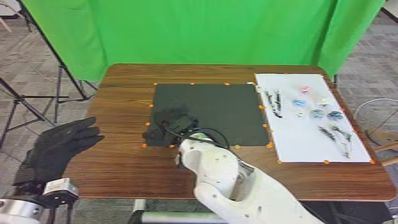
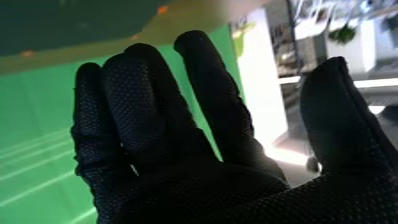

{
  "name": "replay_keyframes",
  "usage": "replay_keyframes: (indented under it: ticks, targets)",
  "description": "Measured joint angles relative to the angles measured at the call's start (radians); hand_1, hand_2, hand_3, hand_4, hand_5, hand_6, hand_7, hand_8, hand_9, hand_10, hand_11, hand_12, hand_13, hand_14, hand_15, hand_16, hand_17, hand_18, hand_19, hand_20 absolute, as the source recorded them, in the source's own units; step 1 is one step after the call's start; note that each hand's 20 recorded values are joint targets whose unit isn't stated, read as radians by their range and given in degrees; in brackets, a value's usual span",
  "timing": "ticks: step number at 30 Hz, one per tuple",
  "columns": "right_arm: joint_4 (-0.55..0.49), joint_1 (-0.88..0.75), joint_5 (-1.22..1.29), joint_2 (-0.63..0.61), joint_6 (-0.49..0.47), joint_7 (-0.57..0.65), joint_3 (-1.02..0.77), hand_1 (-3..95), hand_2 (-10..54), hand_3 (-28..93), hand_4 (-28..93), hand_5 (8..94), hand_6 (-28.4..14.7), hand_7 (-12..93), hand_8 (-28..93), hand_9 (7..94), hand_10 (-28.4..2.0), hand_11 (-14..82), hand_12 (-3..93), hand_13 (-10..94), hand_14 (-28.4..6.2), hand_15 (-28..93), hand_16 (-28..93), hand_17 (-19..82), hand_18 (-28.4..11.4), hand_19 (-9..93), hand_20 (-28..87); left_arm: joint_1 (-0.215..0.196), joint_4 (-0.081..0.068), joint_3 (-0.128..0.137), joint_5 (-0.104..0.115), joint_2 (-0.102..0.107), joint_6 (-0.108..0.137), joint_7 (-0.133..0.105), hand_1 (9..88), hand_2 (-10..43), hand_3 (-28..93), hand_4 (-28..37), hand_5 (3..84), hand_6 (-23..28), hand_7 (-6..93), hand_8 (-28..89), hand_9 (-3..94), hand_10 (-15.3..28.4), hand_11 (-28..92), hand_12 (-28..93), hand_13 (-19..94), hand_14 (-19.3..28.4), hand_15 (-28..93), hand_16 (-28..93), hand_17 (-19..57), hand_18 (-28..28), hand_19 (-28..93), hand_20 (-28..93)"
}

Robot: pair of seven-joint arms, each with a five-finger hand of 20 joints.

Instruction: Arrange flowers

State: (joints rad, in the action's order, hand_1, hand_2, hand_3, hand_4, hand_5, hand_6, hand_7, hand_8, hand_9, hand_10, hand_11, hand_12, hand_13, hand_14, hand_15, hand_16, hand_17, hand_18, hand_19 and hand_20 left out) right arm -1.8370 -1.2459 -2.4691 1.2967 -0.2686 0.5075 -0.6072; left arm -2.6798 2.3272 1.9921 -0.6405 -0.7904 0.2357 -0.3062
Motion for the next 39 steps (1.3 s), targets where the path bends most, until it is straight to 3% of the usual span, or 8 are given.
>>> replay_keyframes:
  ticks: [3,8,14,20,23,27,33,39]
  targets:
    - [0.000,-0.009,-0.007,0.003,-0.043,-0.007,-0.004,13.7,11.8,73,-19,57.8,-7.5,20,-11,48.1,-28.4,33.0,22.2,38,-28.3,79,15,13,-28.4,76,22,0.001,0.000,-0.001,0.001,0.000,0.000,0.000,26.0,6.0,81,-14.4,44.6,14.1,11.7,-7,39.4,22.6,33,11,29,28.4,56,-11,-9.5,22.4,59,14]
    - [-0.021,-0.011,-0.002,-0.026,-0.017,-0.006,0.011,15.0,10.5,76,-20,56.6,-8.9,20,-11,49.3,-28.4,34.1,22.2,40,-28.2,79,14,15,-28.4,77,24,-0.006,0.001,0.000,0.003,0.000,0.003,-0.004,25.8,5.8,82,-15.3,44.6,13.7,12.4,-8,38.7,22.0,34,10,28,28.4,56,-11,-9.5,22.1,58,14]
    - [-0.197,-0.021,0.111,-0.185,0.127,-0.007,-0.010,16.4,9.9,77,-20,57.4,-10.2,21,-10,52.4,-28.4,37.1,22.4,44,-25.8,79,15,18,-28.4,79,25,-0.057,0.021,0.023,0.005,-0.016,0.009,-0.020,25.8,5.8,82,-15.7,44.6,13.8,12.8,-8,38.5,21.9,34,10,28,28.4,56,-12,-9.5,22.0,58,14]
    - [-0.332,-0.157,0.212,-0.362,0.207,0.003,-0.265,18.9,7.7,78,-21,58.4,-10.5,22,-10,54.6,-27.3,40.3,22.4,48,-23.6,80,16,22,-28.4,82,25,-0.106,0.027,0.025,0.006,-0.038,0.019,-0.050,26.0,5.9,82,-15.7,44.5,13.8,12.8,-8,38.4,21.8,34,9,28,28.4,57,-12,-9.5,22.0,58,15]
    - [-0.324,-0.234,0.212,-0.453,0.233,0.034,-0.379,19.9,6.8,78,-21,59.4,-10.8,23,-10,55.7,-26.5,41.5,22.5,50,-22.6,80,17,23,-28.4,83,24,-0.119,0.026,0.017,0.017,-0.037,0.030,-0.077,26.0,5.9,82,-15.5,44.5,13.8,12.8,-8,38.3,21.9,34,9,28,28.4,57,-12,-9.5,22.0,58,15]
    - [-0.283,-0.344,0.214,-0.549,0.267,0.105,-0.513,20.5,6.4,78,-21,59.9,-11.1,23,-10,56.8,-25.6,42.3,22.4,51,-21.4,79,17,24,-28.4,84,23,-0.123,0.023,-0.003,0.030,-0.021,0.043,-0.103,26.0,5.9,82,-15.4,44.5,13.8,12.9,-8,38.3,21.8,34,9,28,28.4,57,-12,-9.5,22.0,58,15]
    - [-0.216,-0.475,0.213,-0.596,0.293,0.156,-0.660,21.0,5.7,78,-21,60.4,-11.5,23,-10,57.4,-25.1,42.7,22.2,52,-20.9,79,18,26,-28.4,85,21,-0.117,0.018,-0.024,0.032,0.003,0.046,-0.107,26.1,5.9,82,-15.4,44.5,13.8,12.9,-8,38.2,21.8,34,9,28,28.4,57,-12,-9.4,21.9,58,15]
    - [-0.172,-0.532,0.191,-0.600,0.301,0.194,-0.694,21.0,5.6,78,-22,60.2,-11.6,23,-10,57.6,-24.9,43.0,22.1,52,-20.6,79,18,26,-28.4,86,20,-0.103,0.013,-0.035,0.032,0.011,0.046,-0.106,26.1,5.8,82,-15.3,44.5,13.7,13.0,-8,38.2,21.8,34,9,28,28.4,57,-12,-9.4,21.9,58,15]
